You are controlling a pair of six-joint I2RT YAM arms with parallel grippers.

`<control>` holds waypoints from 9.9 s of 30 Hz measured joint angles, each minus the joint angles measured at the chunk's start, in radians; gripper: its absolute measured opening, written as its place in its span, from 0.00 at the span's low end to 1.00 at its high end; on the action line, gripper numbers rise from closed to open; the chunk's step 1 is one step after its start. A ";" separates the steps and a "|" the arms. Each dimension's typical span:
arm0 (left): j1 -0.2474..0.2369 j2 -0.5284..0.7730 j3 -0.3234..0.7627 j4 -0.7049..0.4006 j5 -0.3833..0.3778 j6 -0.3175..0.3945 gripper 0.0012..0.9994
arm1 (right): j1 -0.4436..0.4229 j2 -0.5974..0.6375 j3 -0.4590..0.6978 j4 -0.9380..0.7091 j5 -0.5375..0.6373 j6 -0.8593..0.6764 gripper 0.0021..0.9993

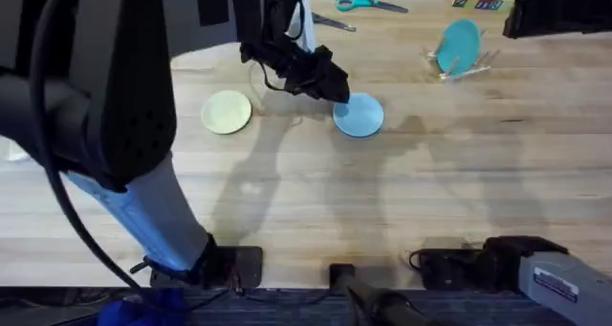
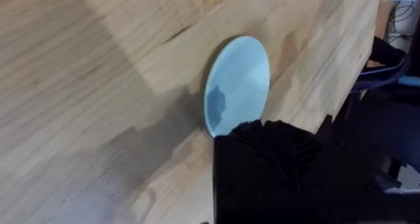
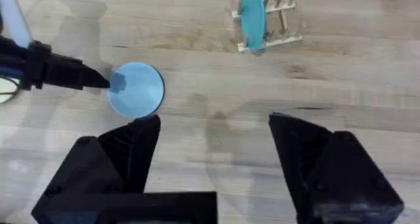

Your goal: Pick up the plates from the table one by one and place each into a slot on the dish rack.

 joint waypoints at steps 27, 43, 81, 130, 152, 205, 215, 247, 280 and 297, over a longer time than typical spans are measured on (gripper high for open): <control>0.020 0.170 0.009 0.038 0.082 0.002 0.04 | 0.000 0.000 0.000 0.000 0.000 0.000 1.00; 0.024 0.214 0.031 0.030 0.148 -0.002 0.04 | 0.000 0.004 0.000 -0.043 -0.001 0.000 1.00; 0.024 0.214 0.031 0.034 0.148 -0.009 0.04 | 0.007 0.331 -0.456 0.386 -0.370 0.236 1.00; 0.024 0.213 0.031 0.034 0.148 -0.010 0.04 | 0.127 0.531 -0.457 0.611 -0.440 0.374 0.11; 0.023 0.213 0.040 0.032 0.141 -0.011 0.04 | 0.126 0.531 -0.457 0.581 -0.442 0.359 0.03; 0.010 -0.632 0.100 -0.539 -0.644 0.165 0.04 | 0.128 0.150 -0.065 0.158 0.100 -0.483 0.03; 0.010 -0.632 0.100 -0.558 -0.687 0.169 0.60 | 0.124 0.150 -0.052 0.158 0.210 -0.561 0.03; 0.010 -0.632 0.100 -0.558 -0.694 0.169 0.99 | -0.130 0.225 -0.042 0.450 0.214 -0.501 0.03; 0.010 -0.632 0.100 -0.558 -0.694 0.169 0.99 | -0.130 0.374 -0.042 0.506 0.218 -0.421 0.03; 0.010 -0.632 0.100 -0.558 -0.694 0.169 0.99 | -0.130 0.426 -0.042 0.524 0.191 -0.421 0.03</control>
